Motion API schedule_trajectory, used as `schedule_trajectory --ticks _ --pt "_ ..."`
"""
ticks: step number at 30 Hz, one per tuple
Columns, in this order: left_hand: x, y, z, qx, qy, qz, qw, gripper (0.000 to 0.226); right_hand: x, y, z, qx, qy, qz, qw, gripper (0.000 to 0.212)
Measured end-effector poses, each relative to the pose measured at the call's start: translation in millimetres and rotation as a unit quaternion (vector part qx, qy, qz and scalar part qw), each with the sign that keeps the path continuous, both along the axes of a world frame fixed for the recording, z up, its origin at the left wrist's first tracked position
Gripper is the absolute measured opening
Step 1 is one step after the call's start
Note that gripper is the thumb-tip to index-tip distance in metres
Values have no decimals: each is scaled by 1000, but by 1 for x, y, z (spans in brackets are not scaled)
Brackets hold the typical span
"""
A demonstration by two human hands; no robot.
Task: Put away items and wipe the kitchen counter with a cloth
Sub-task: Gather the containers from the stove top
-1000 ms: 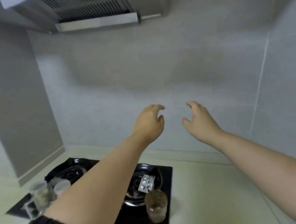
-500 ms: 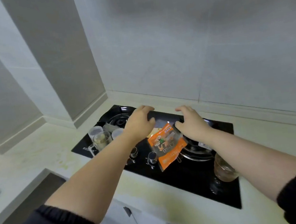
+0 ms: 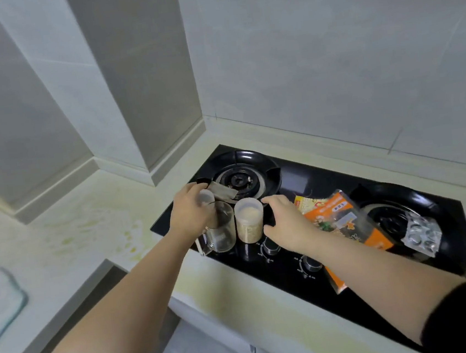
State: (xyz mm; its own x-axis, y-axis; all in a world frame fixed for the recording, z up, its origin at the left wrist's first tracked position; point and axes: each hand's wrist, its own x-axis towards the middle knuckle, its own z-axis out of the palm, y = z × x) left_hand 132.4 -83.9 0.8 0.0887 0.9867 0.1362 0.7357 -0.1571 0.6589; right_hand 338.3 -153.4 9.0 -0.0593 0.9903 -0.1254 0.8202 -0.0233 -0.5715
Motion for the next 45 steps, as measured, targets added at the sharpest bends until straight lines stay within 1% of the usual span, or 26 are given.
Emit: schedule_trajectory --ticks 3,6,8,10,12,14,16,17,18,22,26,28,30,33,36,39,42,45 --pt "-27 21 -16 -41 12 -6 999 63 -15 16 -14 -16 2 9 1000 74" --pt "-47 37 -29 -114 6 -41 993 82 -26 28 -28 -43 10 -9 999 86" --pt "-53 43 -35 -176 -31 -58 982 90 -31 33 -37 -56 23 -21 998 92" --pt "-55 48 -39 -227 -89 -78 967 99 -34 38 -44 -61 44 -44 996 97" --pt "-55 53 -46 -258 -137 -87 952 104 -36 43 -46 -62 60 -79 993 96" --pt "-52 55 -48 -274 -172 -84 942 98 -35 46 -48 -58 56 -90 993 83" --pt "-48 57 -49 -269 -178 -81 943 77 -33 48 -48 -58 53 -95 992 67" --pt "-47 57 -50 -262 -173 -79 946 67 -33 48 -48 -59 59 -97 992 63" --pt "-47 56 -52 -257 -165 -77 949 61 -32 48 -48 -61 65 -100 991 61" --pt "-48 48 -50 -209 -146 -62 965 49 -30 40 -45 -67 71 -109 989 57" --pt "-50 38 -32 -144 -172 -39 974 47 -27 31 -35 -37 101 -133 985 54" --pt "-49 33 -19 -118 -188 -15 975 50 -26 29 -22 -12 137 -161 977 56" --pt "-46 28 -4 -81 -185 6 979 52 -24 29 -5 7 169 -185 968 62" --pt "-33 17 24 -15 -186 15 982 58 -17 24 22 24 196 -200 960 65" --pt "-12 5 49 15 -200 -15 980 61 -6 13 50 30 212 -211 954 66" --pt "24 -13 75 -9 -234 -67 970 53 17 -8 78 48 226 -235 944 65" --pt "67 -37 98 -34 -265 -117 957 43 48 -38 105 66 265 -242 931 56" --pt "119 -72 124 -54 -281 -176 942 28 87 -80 135 108 295 -244 917 37"
